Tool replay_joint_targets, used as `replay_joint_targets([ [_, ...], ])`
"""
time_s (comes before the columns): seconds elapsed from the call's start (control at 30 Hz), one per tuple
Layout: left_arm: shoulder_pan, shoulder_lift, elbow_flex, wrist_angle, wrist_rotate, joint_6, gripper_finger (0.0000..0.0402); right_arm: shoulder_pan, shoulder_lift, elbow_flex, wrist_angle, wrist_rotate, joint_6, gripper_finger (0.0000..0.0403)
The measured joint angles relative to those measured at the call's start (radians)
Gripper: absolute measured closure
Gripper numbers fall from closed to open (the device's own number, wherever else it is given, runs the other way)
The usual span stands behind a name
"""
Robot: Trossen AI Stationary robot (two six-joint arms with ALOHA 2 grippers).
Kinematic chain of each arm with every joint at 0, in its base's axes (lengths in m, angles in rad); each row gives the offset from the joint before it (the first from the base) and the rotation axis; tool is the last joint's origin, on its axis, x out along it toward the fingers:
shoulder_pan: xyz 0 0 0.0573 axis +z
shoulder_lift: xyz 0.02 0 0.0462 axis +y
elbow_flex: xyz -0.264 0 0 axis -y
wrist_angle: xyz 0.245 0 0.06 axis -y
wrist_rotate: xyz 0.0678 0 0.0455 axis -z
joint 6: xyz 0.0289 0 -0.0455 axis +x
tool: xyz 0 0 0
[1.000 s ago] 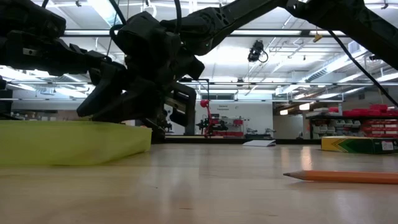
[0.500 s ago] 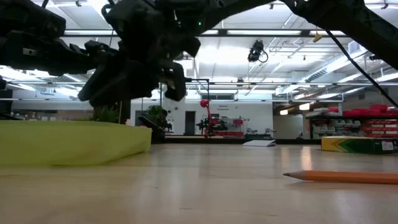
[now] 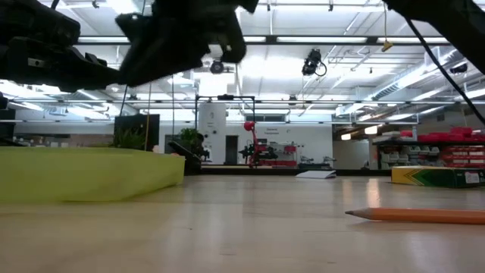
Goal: Pack school essentials
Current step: Put the yellow crayon box into the yellow pencil box
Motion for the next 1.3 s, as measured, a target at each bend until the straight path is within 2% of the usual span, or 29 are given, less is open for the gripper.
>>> replay_joint_targets([
  [0.2, 0.0, 0.013, 0.0, -0.005, 0.0, 0.0, 0.0369, 0.008, -0.056, 0.0, -0.116, 0.074, 0.122, 0.0325],
  [0.43, 0.0, 0.02, 0.0, -0.007, 0.0, 0.0, 0.0374, 0.028, -0.071, -0.001, -0.245, 0.163, 0.256, 0.0327],
  [0.7, 0.0, 0.022, 0.0, -0.005, 0.0, 0.0, 0.0365, 0.028, -0.071, -0.001, -0.39, 0.19, 0.425, 0.0327],
  [0.97, 0.0, 0.022, 0.0, -0.005, 0.0, 0.0, 0.0376, 0.0, -0.075, -0.002, -0.572, 0.24, 0.601, 0.0327],
  [1.13, 0.0, 0.022, 0.0, -0.005, 0.0, 0.0, 0.037, -0.016, -0.119, -0.003, -0.637, 0.272, 0.655, 0.0327],
  [1.3, 0.0, 0.022, 0.0, -0.005, 0.0, 0.0, 0.0366, -0.034, -0.217, -0.003, -0.644, 0.286, 0.698, 0.0327],
])
